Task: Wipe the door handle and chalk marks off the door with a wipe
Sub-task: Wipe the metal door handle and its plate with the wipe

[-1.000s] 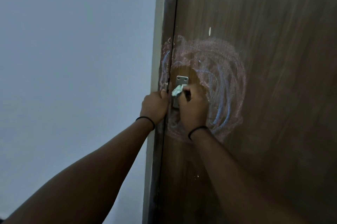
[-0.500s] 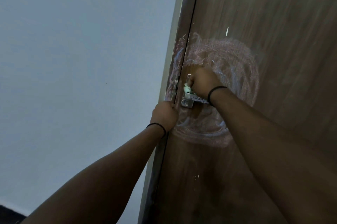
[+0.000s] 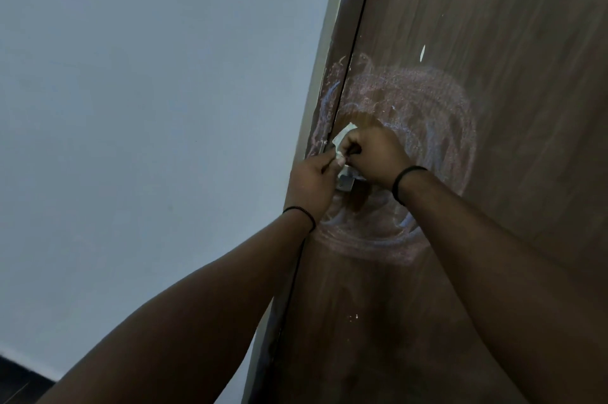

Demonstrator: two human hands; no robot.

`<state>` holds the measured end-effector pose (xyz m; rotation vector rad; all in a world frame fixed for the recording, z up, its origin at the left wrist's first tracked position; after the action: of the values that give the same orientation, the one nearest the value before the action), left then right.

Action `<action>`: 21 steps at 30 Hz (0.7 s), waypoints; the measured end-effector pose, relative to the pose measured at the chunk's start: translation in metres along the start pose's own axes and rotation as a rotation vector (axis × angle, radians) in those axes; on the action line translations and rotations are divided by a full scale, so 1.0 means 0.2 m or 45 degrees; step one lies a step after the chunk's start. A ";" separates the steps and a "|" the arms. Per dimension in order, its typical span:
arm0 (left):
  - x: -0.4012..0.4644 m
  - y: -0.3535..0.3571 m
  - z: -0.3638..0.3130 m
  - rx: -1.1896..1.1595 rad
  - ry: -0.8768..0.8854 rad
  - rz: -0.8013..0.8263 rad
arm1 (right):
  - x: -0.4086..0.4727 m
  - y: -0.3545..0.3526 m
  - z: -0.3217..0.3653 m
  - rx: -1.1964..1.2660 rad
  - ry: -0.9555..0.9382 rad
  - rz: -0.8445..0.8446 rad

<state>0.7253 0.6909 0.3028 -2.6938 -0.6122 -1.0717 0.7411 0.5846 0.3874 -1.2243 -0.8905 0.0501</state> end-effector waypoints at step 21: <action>-0.05 0.07 0.01 0.485 0.223 -0.266 | 0.08 -0.17 -0.17 -0.076 0.045 -0.317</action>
<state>0.7256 0.6758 0.2934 -2.2227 -0.9705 -1.0941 0.7585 0.5520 0.4220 -1.1575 -1.0134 -0.1984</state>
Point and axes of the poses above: each hand's wrist, its own x-axis towards the middle knuckle, its own y-axis out of the palm, z = x × y, the point moved 7 cm from there along x, towards the middle knuckle, and after that the axes turned 7 degrees about -x, right-handed, at the moved point
